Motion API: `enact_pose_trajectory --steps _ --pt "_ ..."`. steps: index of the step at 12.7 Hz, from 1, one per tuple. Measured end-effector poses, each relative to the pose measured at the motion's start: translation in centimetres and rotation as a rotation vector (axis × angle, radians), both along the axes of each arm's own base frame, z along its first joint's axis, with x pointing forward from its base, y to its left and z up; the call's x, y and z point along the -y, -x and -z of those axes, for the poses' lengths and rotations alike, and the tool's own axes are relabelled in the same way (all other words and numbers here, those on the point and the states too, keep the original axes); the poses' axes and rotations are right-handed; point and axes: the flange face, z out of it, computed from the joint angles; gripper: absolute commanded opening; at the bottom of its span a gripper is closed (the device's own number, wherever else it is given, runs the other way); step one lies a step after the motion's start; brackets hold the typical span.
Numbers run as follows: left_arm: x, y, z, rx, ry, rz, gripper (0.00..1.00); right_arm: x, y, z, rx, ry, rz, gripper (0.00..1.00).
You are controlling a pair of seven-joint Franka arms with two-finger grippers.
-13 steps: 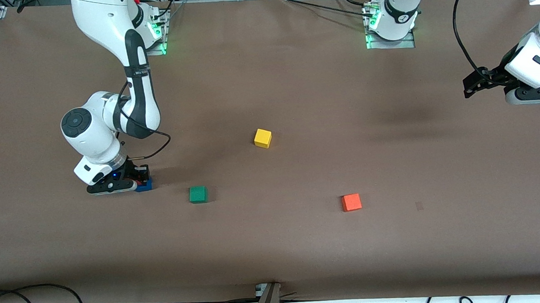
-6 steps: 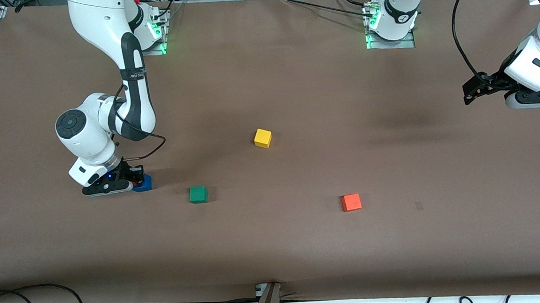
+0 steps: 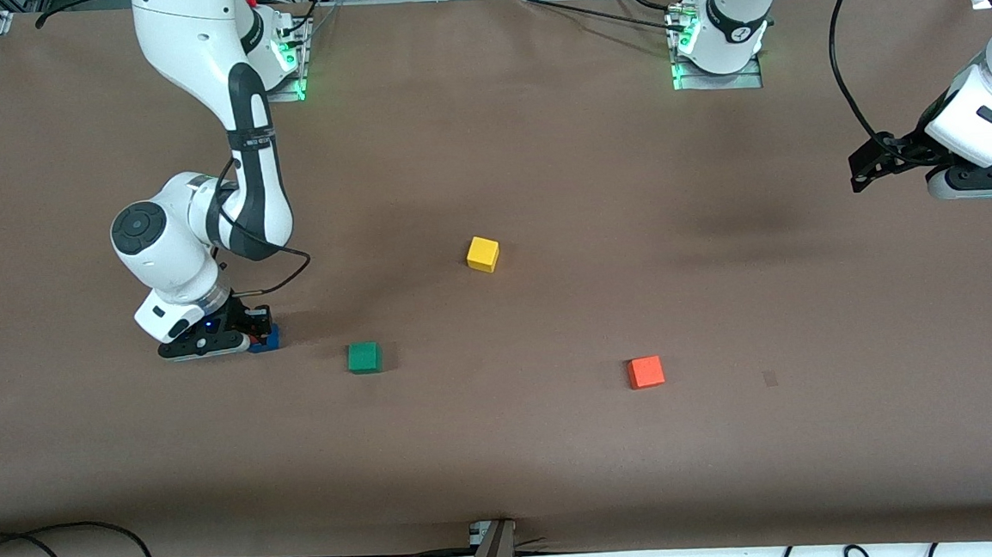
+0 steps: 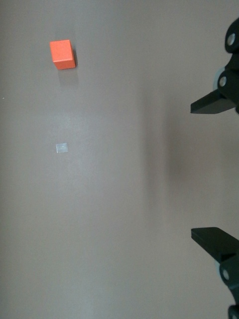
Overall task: Pass red block to right arm, stack on blue
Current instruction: 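Open the right gripper to release the red cube on the blue cube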
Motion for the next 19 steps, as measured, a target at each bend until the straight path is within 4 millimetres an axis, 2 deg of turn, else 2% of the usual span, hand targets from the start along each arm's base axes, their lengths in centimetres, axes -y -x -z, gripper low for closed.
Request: enact_pose_trajectory --steps 1,7,9,11,15,17,19 --pt "0.0 0.0 0.0 0.0 0.0 0.0 1.0 0.0 0.0 0.1 0.0 0.002 0.0 1.0" --pt "0.1 0.0 0.0 0.0 0.0 0.001 1.0 0.1 -0.5 -0.5 0.002 -0.007 -0.002 1.0" --pt "0.1 0.0 0.0 0.0 0.0 0.002 1.0 0.4 -0.9 -1.3 -0.035 -0.029 0.001 1.0" --pt "0.1 0.0 0.0 0.0 0.0 0.002 1.0 1.1 -1.8 -3.3 -0.084 -0.061 0.006 1.0" --pt "0.1 0.0 0.0 -0.001 0.0 0.003 1.0 2.6 -3.7 -9.2 -0.162 -0.135 0.005 1.0" --pt "0.2 0.0 0.1 -0.002 0.0 0.003 1.0 3.6 -4.3 -10.7 -0.19 -0.165 0.008 1.0" --pt "0.2 -0.1 0.1 -0.003 0.0 0.003 1.0 4.2 -4.5 -11.2 -0.2 -0.175 0.008 1.0"
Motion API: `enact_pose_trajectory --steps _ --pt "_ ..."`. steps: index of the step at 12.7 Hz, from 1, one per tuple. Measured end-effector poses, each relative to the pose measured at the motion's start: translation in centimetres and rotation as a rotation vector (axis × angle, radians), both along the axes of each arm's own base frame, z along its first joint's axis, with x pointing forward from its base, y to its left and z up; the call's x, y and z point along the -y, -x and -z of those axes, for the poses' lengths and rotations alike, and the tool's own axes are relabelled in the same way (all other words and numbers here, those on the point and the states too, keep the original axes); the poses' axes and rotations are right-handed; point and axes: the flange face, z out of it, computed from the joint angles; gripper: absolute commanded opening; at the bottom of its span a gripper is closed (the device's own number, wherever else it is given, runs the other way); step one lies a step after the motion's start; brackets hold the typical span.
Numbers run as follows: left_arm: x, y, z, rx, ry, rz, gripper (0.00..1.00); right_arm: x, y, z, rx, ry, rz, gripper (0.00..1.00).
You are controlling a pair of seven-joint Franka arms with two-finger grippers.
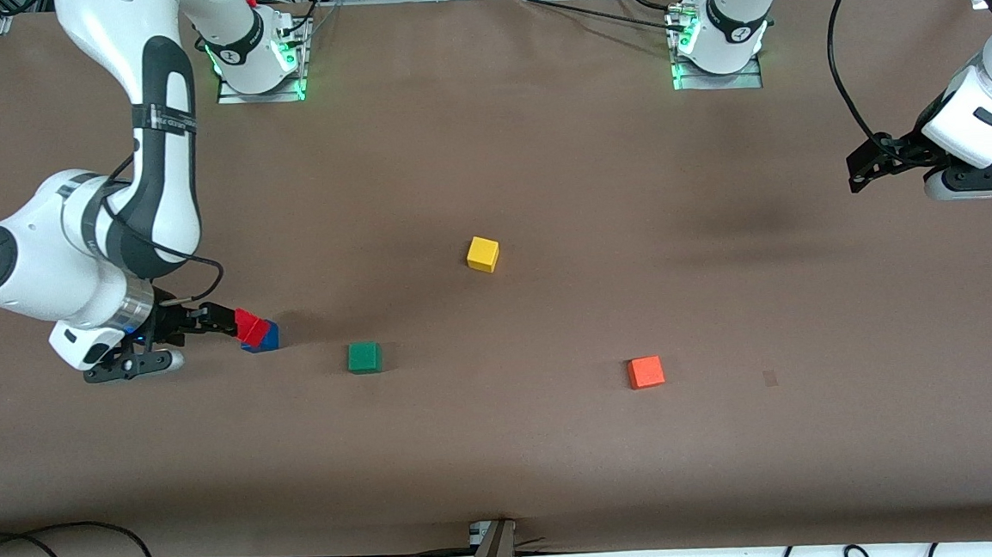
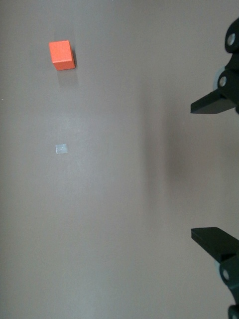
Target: Pass red block to right arm, stack on blue
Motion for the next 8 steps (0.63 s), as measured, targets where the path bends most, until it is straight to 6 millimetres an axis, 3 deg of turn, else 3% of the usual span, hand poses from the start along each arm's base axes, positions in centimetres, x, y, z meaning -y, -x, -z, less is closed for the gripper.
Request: enact_pose_trajectory --steps 6,8 --pt "0.0 0.0 0.0 0.0 0.0 0.0 1.0 -2.3 -0.8 -0.8 -0.079 0.05 0.028 1.0" --pt "0.0 -0.1 0.0 0.0 0.0 0.0 1.0 -3.2 -0.6 -2.7 -0.099 0.08 0.049 1.0"
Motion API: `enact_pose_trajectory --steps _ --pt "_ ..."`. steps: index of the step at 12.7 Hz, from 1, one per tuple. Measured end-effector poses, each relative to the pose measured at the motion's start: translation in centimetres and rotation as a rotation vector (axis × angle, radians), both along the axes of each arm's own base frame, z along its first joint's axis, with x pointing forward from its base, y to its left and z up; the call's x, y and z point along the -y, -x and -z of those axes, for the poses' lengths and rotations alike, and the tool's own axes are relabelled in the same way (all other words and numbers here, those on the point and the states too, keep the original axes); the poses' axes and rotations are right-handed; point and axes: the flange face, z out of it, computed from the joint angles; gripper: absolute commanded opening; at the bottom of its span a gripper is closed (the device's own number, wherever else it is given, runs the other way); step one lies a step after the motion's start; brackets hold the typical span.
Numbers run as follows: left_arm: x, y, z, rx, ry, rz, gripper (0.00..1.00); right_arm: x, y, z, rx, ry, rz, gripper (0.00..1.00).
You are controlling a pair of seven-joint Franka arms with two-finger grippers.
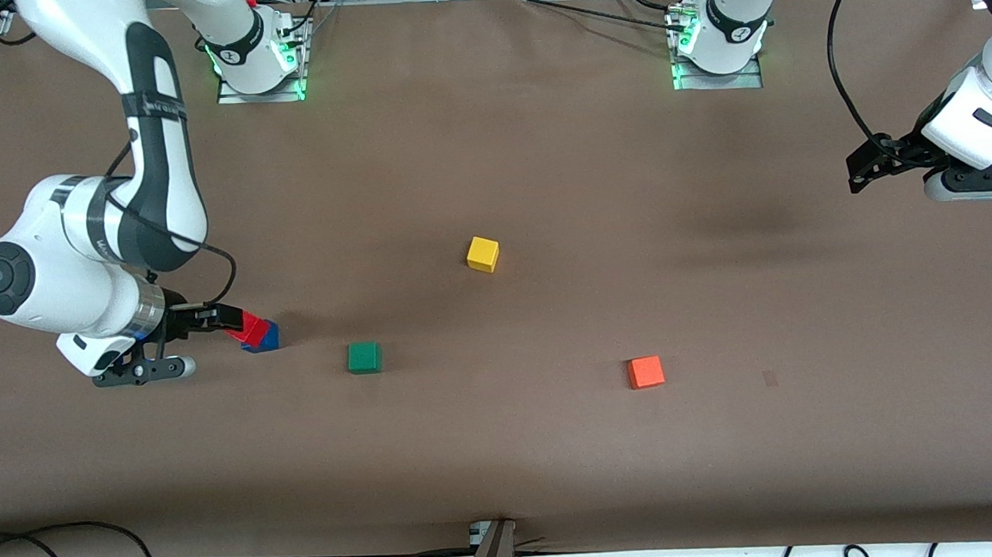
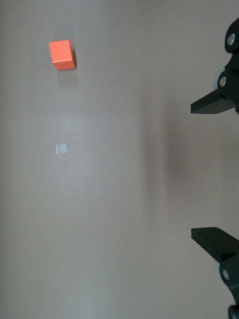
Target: Pass red block to right arm, stack on blue
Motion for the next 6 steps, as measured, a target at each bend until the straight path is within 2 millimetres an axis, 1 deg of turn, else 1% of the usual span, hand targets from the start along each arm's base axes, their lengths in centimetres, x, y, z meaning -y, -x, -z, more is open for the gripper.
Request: enact_pose_trajectory --steps 1,2,4,6 --pt "0.0 0.0 0.0 0.0 0.0 0.0 1.0 -0.1 0.5 -1.8 -0.009 0.001 0.003 1.0" --pt "0.0 0.0 0.0 0.0 0.0 0.0 1.0 0.3 1.3 -3.9 -0.024 -0.003 0.003 1.0" --pt "0.0 0.0 0.0 0.001 0.0 0.0 1.0 2.5 3.3 -8.5 -0.056 0.001 0.007 1.0" --pt "0.0 0.0 -0.1 0.002 0.0 0.0 1.0 4.2 5.7 -12.5 -0.089 0.003 0.013 1.0"
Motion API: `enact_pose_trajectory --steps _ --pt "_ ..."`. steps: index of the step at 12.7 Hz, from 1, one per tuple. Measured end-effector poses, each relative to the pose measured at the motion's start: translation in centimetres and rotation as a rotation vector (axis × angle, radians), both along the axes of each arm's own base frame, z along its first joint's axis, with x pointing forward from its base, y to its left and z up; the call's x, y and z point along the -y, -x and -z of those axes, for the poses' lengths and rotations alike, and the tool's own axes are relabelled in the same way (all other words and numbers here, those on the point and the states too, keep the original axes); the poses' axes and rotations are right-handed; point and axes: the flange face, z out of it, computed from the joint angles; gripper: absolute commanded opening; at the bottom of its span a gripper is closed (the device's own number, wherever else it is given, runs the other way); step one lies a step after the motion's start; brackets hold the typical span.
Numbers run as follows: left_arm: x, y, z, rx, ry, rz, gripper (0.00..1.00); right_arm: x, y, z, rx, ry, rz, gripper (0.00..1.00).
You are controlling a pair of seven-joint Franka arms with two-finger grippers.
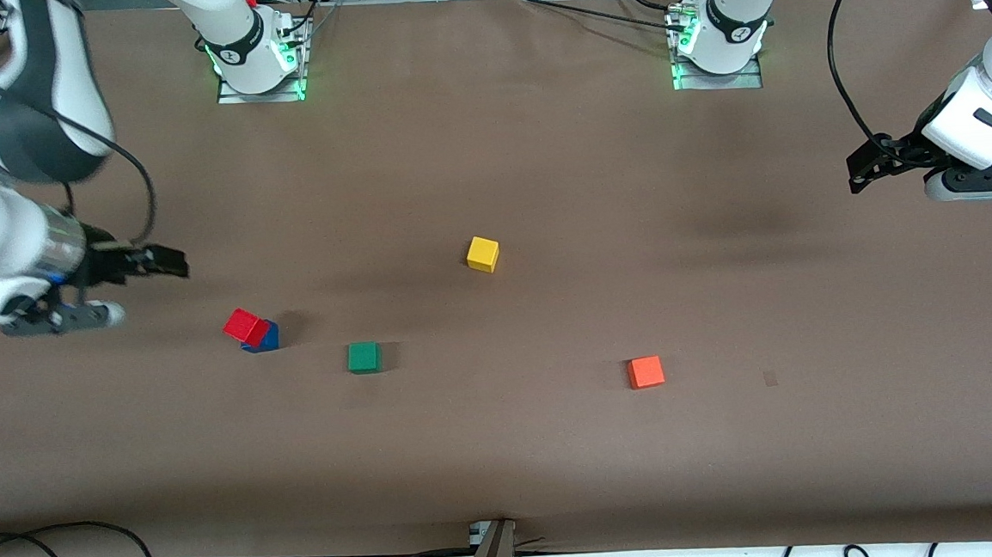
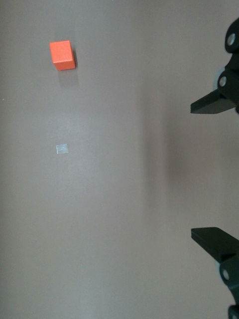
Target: Pass red block to right arm, stack on blue
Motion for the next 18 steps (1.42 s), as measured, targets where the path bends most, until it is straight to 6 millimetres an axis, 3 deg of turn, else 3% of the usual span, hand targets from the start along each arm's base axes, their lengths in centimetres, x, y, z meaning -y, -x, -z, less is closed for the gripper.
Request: enact_pose_trajectory --steps 6,8,10,14,18 --pt "0.1 0.0 -0.1 0.002 0.0 0.002 1.0 3.1 5.4 -8.4 0.047 0.052 -0.005 1.0" --pt "0.2 0.0 -0.1 0.003 0.0 0.003 1.0 3.0 6.9 -10.5 0.083 0.048 -0.01 1.0" --pt "0.2 0.0 -0.1 0.002 0.0 0.004 1.0 3.0 8.0 -11.2 0.074 0.049 -0.01 1.0" --pt "0.3 -0.2 -0.1 0.003 0.0 0.004 1.0 3.5 9.1 -10.5 0.004 0.059 0.058 1.0" --pt "0.7 -0.7 -0.4 0.015 0.0 0.011 1.0 2.4 9.0 -9.8 -0.008 0.065 0.06 1.0"
